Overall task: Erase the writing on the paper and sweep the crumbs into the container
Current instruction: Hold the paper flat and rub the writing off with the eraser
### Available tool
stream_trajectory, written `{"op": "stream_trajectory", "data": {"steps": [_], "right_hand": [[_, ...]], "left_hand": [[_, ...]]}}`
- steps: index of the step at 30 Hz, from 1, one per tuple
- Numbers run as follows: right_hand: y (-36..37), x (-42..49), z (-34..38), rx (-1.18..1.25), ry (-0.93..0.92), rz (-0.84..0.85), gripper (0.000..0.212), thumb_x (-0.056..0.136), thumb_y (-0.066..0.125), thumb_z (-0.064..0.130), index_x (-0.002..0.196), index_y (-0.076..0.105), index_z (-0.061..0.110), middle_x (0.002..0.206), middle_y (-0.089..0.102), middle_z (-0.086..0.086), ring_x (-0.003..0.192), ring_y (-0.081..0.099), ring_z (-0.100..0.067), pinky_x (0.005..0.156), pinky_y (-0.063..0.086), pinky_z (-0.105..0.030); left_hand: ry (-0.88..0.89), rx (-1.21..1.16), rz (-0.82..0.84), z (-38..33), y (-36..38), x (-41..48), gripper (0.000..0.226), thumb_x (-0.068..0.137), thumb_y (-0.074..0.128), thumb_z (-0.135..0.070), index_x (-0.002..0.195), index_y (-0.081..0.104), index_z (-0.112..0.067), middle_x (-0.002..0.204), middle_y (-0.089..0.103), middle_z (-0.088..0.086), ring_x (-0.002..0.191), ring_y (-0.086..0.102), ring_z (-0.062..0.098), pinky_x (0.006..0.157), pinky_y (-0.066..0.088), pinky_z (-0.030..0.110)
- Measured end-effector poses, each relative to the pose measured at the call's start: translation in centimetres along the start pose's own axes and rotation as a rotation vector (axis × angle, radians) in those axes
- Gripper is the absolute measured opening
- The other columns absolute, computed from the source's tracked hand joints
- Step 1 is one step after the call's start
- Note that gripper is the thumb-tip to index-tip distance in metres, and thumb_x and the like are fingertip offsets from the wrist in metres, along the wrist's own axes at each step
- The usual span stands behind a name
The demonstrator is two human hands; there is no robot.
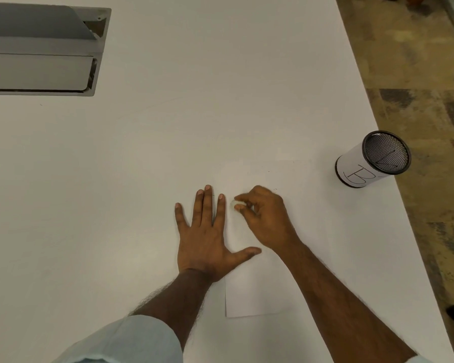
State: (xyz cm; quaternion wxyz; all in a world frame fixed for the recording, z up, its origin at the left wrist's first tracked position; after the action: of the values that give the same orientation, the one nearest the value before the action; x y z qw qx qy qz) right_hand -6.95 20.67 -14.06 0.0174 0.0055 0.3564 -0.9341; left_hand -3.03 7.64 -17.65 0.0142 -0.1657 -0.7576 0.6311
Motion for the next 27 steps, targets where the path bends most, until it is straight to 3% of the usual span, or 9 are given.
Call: {"op": "stream_trajectory", "data": {"steps": [3,10,15,22,27], "right_hand": [[0.8,-1.4,0.1,-0.004,-0.015,0.111,0.019,0.088,0.069,0.020,0.105,0.073,0.014,0.092,0.068,0.003,0.079,0.058,-0.004,0.075,0.048,-0.017],[-0.9,2.0,0.0,-0.029,-0.001,-0.155,0.015,0.089,0.068,0.017,0.100,0.073,0.009,0.091,0.069,-0.006,0.081,0.061,-0.014,0.077,0.054,-0.030],[0.7,-0.9,0.1,-0.019,-0.001,0.058,0.019,0.089,0.068,0.021,0.107,0.072,0.013,0.097,0.069,-0.001,0.083,0.058,-0.007,0.078,0.046,-0.013],[-1.8,2.7,-0.1,-0.021,-0.019,-0.146,0.012,0.088,0.069,0.014,0.097,0.074,0.009,0.087,0.068,-0.007,0.080,0.062,-0.018,0.076,0.055,-0.035],[0.6,-0.4,0.4,-0.020,-0.003,0.124,0.021,0.090,0.067,0.020,0.108,0.072,0.012,0.096,0.069,-0.003,0.085,0.061,-0.013,0.083,0.053,-0.030]], "left_hand": [[0.000,0.003,-0.002,0.0,-0.1,0.0,0.124,0.069,0.012,-0.102,0.159,0.013,-0.017,0.168,-0.001,0.012,0.155,-0.004,0.029,0.118,0.002,0.069],[-0.014,0.011,0.012,0.1,0.1,0.1,0.126,0.067,0.017,-0.104,0.160,0.010,-0.019,0.168,-0.004,0.010,0.155,-0.007,0.028,0.118,0.001,0.069],[-0.003,0.006,-0.005,0.0,-0.1,0.1,0.124,0.069,0.016,-0.103,0.159,0.015,-0.017,0.168,0.001,0.012,0.155,-0.002,0.029,0.118,0.002,0.069],[-0.018,0.007,0.007,0.1,-0.1,0.0,0.125,0.067,0.016,-0.103,0.160,0.008,-0.020,0.168,-0.006,0.009,0.155,-0.008,0.027,0.119,-0.001,0.068],[-0.005,0.007,0.005,0.0,-0.1,0.0,0.125,0.069,0.018,-0.103,0.159,0.016,-0.017,0.168,0.001,0.012,0.155,-0.001,0.029,0.118,0.004,0.070]]}}
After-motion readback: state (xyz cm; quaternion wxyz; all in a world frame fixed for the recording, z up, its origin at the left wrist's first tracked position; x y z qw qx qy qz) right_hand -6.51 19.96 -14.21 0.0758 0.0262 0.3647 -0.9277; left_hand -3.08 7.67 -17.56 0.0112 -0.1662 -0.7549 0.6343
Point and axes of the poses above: each hand's wrist, its own x-axis towards the middle knuckle, its own y-axis out of the palm, z = x × y, the point moved 8 cm from there along x, towards the middle knuckle
